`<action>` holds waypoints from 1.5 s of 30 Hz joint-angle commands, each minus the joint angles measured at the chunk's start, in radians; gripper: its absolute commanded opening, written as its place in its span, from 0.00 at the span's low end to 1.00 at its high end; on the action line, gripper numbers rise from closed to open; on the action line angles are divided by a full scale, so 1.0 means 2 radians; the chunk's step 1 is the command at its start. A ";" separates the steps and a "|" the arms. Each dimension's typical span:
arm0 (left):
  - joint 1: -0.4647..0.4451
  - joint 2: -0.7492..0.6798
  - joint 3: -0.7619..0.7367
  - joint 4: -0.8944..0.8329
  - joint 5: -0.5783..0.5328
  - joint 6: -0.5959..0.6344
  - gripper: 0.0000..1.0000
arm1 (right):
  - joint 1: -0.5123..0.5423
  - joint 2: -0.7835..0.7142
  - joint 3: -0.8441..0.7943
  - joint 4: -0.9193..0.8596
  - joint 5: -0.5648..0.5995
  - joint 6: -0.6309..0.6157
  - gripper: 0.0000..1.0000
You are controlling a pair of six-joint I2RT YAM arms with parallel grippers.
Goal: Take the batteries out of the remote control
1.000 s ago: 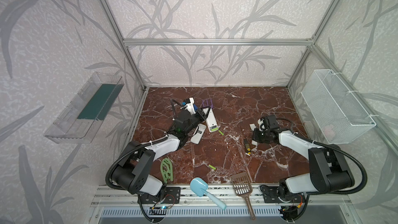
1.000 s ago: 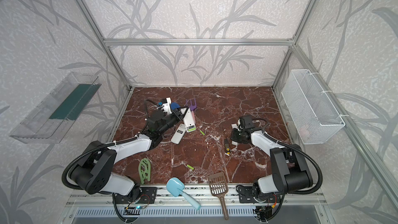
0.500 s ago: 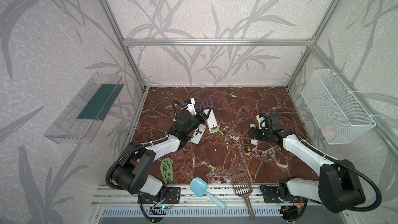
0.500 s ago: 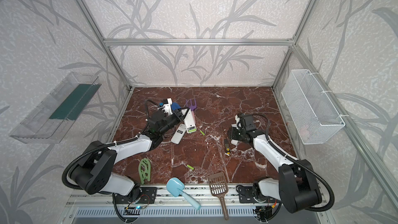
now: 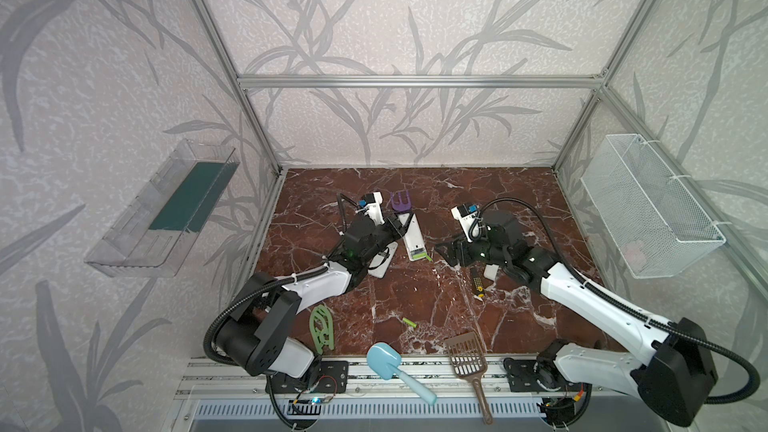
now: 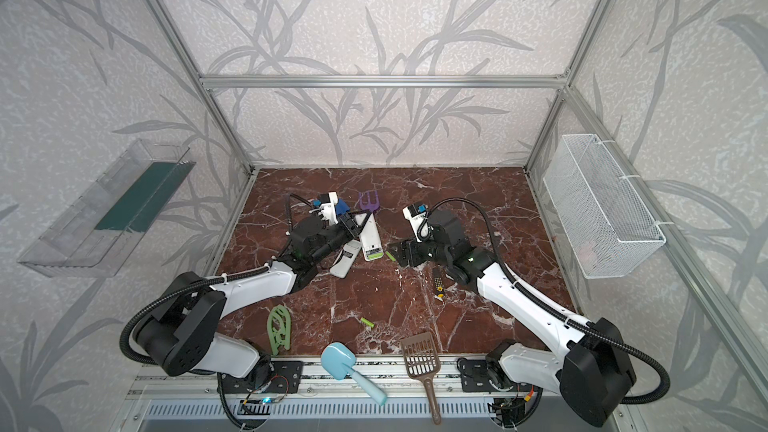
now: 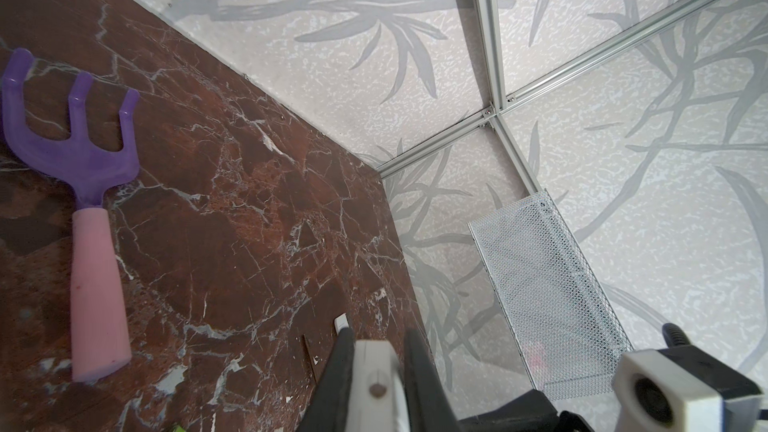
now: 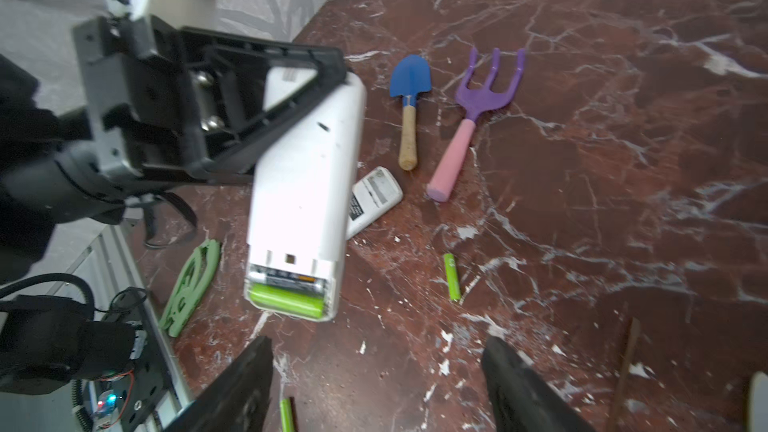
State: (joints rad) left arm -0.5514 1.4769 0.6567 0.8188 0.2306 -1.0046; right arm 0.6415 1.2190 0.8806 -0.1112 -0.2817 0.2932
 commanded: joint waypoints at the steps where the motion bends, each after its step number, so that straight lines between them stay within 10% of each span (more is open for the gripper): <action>1: -0.007 0.001 0.013 0.003 -0.020 0.007 0.00 | 0.021 0.026 0.027 0.026 -0.006 0.023 0.80; 29: -0.019 0.002 0.014 0.015 -0.039 -0.002 0.00 | 0.066 0.147 0.109 0.006 0.062 0.033 0.74; 42: -0.019 0.002 0.006 0.021 -0.040 -0.009 0.00 | 0.066 0.149 0.112 0.002 0.062 -0.024 0.31; 45: -0.018 0.001 0.004 0.023 -0.039 -0.009 0.14 | 0.065 0.150 0.113 -0.004 0.057 -0.054 0.28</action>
State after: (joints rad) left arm -0.5854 1.4792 0.6575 0.8341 0.1505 -1.0073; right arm 0.7685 1.5112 1.0782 -0.0929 -0.1608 0.2974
